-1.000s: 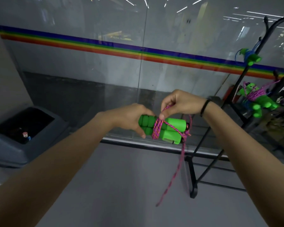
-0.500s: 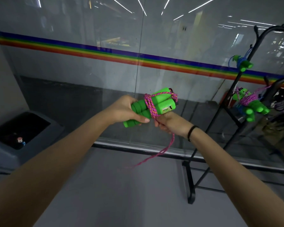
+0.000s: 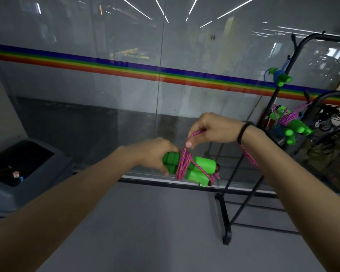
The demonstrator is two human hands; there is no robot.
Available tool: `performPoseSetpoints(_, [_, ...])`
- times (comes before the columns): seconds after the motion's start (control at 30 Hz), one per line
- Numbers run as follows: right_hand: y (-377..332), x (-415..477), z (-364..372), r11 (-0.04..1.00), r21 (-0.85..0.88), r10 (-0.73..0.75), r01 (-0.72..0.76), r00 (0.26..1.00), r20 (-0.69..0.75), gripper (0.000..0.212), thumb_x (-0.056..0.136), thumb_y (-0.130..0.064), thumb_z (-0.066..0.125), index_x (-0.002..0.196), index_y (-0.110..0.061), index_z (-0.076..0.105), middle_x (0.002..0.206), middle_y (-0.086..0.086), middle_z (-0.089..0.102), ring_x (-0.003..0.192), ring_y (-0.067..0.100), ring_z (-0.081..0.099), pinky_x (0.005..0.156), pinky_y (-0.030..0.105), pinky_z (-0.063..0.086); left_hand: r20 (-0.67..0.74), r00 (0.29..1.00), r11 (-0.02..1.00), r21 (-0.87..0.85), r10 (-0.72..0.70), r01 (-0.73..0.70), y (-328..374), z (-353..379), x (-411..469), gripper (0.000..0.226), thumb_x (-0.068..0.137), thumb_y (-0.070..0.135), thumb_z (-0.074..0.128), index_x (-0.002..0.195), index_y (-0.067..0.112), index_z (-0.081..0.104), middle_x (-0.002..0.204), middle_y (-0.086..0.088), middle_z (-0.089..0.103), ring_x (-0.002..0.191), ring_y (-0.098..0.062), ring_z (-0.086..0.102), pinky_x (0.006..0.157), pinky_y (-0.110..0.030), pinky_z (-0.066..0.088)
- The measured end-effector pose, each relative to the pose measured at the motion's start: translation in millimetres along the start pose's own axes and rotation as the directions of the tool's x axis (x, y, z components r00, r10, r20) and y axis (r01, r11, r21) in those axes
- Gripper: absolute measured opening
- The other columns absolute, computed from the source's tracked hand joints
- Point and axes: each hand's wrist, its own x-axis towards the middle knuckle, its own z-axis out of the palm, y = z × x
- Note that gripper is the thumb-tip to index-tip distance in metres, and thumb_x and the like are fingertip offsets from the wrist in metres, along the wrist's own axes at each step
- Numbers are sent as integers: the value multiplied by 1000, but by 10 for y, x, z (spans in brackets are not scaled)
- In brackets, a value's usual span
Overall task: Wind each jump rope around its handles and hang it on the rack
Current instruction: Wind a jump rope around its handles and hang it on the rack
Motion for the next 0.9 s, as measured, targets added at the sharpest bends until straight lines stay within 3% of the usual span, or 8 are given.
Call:
performPoseSetpoints(0.13, [266,28,124,887,449,-76,112,992,-97,3,77,-22,67,76,-23,69,64,-19,69,64,-8,60,65,6,44,-108,984,902,-396,141,-173,64,-104,-64,33,62,16,84,88,7,65,71,1,63,62,-6,53,56,-19,40])
performPoseSetpoints(0.23, [452,-12,307,487,862,-82,142,990,-116,9,71,-24,75,75,-16,73,67,-10,72,61,-2,67,57,20,55,-212,977,741,-651,35,-168,45,-209,-126,35,61,3,83,90,16,68,76,13,70,69,1,63,64,-12,48])
performPoseSetpoints(0.27, [470,1,394,490,856,-44,165,985,-165,10,82,-16,64,73,-16,68,60,-12,70,55,-4,63,53,23,52,-241,970,708,-689,-23,-155,28,-228,-135,35,61,4,83,89,16,69,76,13,71,70,-1,64,66,-15,50])
performPoseSetpoints(0.33, [460,33,575,692,720,166,44,962,-218,34,96,-8,41,65,-16,52,39,-12,50,36,-3,42,45,20,34,-269,953,632,-766,-140,-123,-2,-218,-139,29,63,4,82,86,15,70,75,7,72,71,-7,66,67,-20,53])
performPoseSetpoints(0.47, [305,-32,675,818,560,245,-136,961,-125,38,98,-30,35,68,-18,53,43,-12,40,36,0,33,44,13,29,-241,903,491,-870,-354,-40,-60,-146,-97,17,67,8,81,80,9,70,65,0,72,61,-14,69,58,-23,56])
performPoseSetpoints(0.6, [75,-111,584,990,9,143,-144,981,-134,30,97,-32,38,78,-22,60,61,-11,44,59,4,46,64,21,36,-391,805,809,-561,-445,174,-192,-64,-65,27,59,26,86,68,12,64,62,1,65,52,-4,58,46,-9,40])
performPoseSetpoints(0.7, [-83,-126,455,964,-251,63,-92,990,-123,28,93,-39,44,88,-21,65,79,-2,62,83,19,56,78,32,45,-420,839,919,-331,-346,214,-196,-1,-61,38,59,33,84,81,16,58,80,-4,64,77,-21,62,62,-25,44])
performPoseSetpoints(0.9, [-252,-86,197,967,-254,-50,9,986,-157,27,71,-46,70,81,-22,73,68,-9,61,66,9,54,67,31,45,-100,990,991,81,-96,105,86,-55,-83,49,62,37,81,102,16,61,89,-4,63,88,-22,58,65,-27,39])
